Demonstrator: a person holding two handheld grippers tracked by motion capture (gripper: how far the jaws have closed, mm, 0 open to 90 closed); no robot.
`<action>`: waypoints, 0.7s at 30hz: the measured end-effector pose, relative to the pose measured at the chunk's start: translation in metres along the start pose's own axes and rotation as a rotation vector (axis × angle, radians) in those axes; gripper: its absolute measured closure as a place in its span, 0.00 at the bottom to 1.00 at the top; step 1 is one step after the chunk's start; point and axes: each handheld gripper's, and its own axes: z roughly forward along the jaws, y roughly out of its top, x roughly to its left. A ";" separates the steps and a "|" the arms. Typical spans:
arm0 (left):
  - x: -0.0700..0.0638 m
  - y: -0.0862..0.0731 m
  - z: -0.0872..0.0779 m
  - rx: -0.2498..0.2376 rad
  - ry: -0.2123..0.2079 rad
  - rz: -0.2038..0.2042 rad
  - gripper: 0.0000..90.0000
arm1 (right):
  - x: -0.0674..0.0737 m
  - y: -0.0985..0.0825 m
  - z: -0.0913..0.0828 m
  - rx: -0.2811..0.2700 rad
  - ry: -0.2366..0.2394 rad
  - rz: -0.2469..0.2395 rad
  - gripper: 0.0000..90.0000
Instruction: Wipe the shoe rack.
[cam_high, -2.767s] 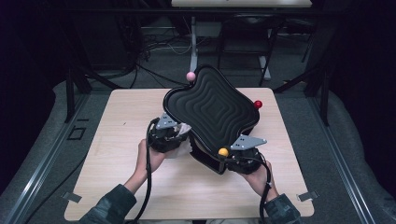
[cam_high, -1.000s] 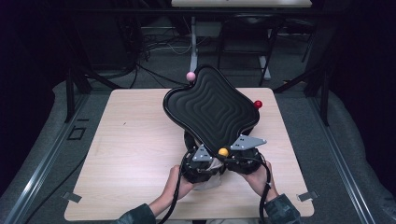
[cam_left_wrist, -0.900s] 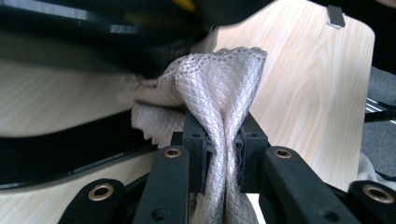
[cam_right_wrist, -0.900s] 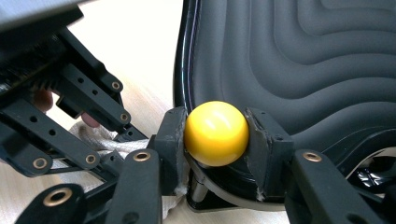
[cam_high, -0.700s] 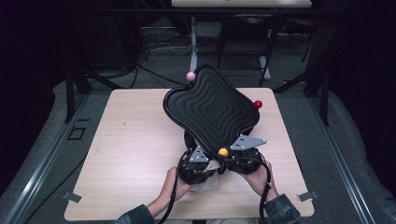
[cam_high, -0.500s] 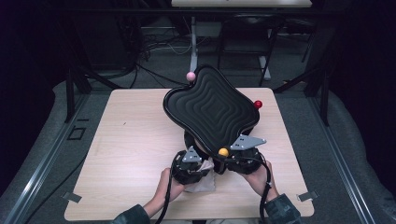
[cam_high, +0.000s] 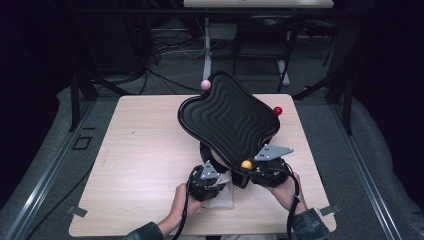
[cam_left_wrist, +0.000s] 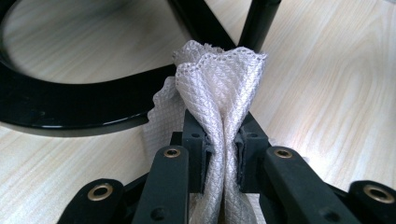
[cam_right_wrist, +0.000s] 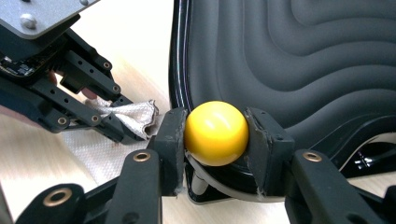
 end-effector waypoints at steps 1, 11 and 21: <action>0.000 -0.001 0.000 0.005 0.000 0.000 0.86 | -0.001 -0.001 -0.002 0.002 0.001 0.001 0.66; 0.000 -0.002 0.000 0.003 0.011 -0.002 0.86 | -0.016 -0.017 -0.020 0.014 -0.031 0.044 0.66; 0.000 0.000 0.000 -0.015 0.030 -0.011 0.86 | -0.034 -0.032 -0.021 -0.003 -0.141 0.190 0.54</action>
